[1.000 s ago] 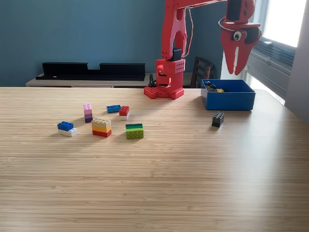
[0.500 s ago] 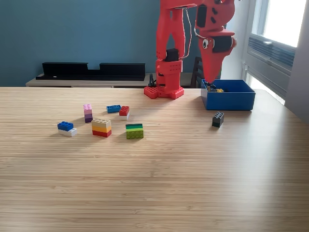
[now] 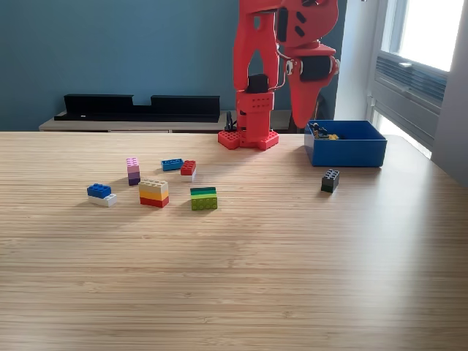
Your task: Grasp a lego block and put it in the bin.
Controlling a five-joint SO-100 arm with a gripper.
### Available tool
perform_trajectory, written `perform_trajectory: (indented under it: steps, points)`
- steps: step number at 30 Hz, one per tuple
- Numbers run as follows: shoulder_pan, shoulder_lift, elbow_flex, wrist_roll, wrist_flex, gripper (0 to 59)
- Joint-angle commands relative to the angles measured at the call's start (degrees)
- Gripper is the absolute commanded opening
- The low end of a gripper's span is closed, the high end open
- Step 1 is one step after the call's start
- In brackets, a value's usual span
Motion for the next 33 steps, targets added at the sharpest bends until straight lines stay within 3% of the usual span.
perform_trajectory:
  steps: [1, 7, 10, 13, 15, 19, 22, 31, 33]
  points:
    - [4.0, 4.8, -2.0, -0.5, 0.6, 3.1]
    - [5.4, 4.8, -1.8, -1.3, 0.6, 3.8]
    - [6.9, 5.2, -0.4, -1.6, -1.4, 15.2]
    - [8.9, 5.4, 7.4, -4.1, -9.4, 20.0]
    - [10.5, 5.7, 10.9, -6.0, -12.5, 19.9]
    - [13.6, 5.8, 10.8, -10.9, -12.6, 12.6]
    - [16.7, 5.9, 9.7, -14.8, -12.6, 11.7]
    - [22.8, 15.3, 10.0, -7.5, -13.9, 23.8]
    - [25.3, 17.1, 12.2, 1.6, -13.8, 20.6]
